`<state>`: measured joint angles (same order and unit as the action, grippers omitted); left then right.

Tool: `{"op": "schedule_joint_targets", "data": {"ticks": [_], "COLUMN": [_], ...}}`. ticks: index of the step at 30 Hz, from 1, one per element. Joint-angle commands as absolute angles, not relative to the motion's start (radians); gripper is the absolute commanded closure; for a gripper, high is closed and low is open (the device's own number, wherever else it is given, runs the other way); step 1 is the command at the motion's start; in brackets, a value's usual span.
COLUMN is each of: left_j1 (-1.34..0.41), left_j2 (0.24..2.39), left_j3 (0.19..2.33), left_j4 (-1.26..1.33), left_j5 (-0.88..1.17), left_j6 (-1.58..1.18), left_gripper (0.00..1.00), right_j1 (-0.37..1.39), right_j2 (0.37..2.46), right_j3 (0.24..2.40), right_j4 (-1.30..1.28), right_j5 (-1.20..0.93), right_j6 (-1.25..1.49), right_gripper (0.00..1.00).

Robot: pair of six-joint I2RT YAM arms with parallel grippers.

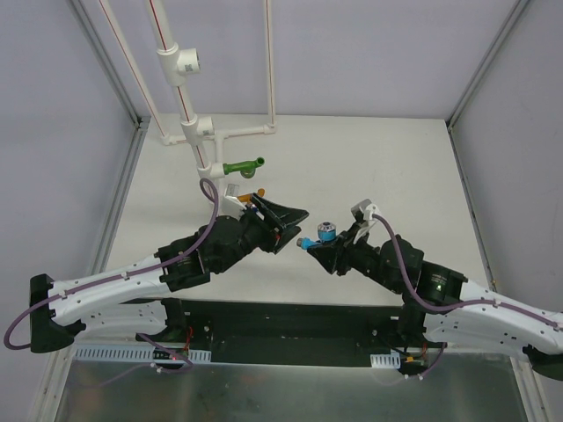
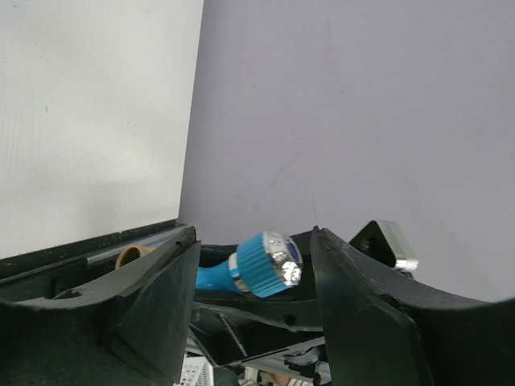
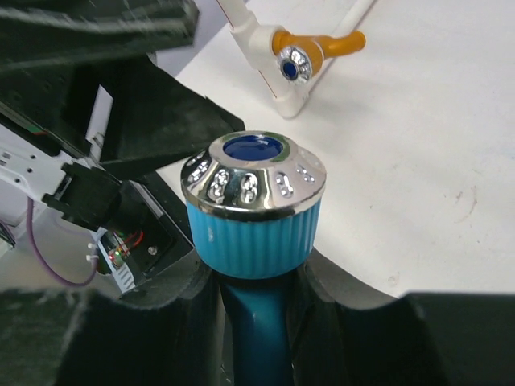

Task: Install the water faucets
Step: Pick up the water faucet from the center of the board.

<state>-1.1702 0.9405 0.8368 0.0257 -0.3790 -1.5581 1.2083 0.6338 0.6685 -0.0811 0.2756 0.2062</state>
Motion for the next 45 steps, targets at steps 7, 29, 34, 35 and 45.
{"op": "schedule_joint_targets", "data": {"ticks": [7,29,34,35,45], "left_j1": [-1.169,-1.169,-1.169,-1.170,-1.169], "left_j2": [0.927,0.954,0.957,0.956,0.947], "left_j3": [0.862,0.867,0.864,0.864,0.864], "left_j4": [0.081,0.090,0.100,0.101,0.106], "left_j5": [-0.408,-0.377,-0.370,-0.370,-0.380], "left_j6": [-1.562,-1.583,-1.588,-1.588,-1.578], "left_gripper": [0.41,0.41,0.41,0.41,0.41], "right_j1": [1.216,1.216,1.216,1.216,1.232], "right_j2": [0.578,0.690,0.703,0.701,0.681], "right_j3": [0.712,0.813,0.805,0.801,0.741], "right_j4": [-0.068,0.083,0.080,0.080,0.006], "right_j5": [0.299,0.253,0.267,0.270,0.308], "right_j6": [0.180,0.152,0.144,0.144,0.150], "right_gripper": [1.00,1.00,1.00,1.00,1.00]}}
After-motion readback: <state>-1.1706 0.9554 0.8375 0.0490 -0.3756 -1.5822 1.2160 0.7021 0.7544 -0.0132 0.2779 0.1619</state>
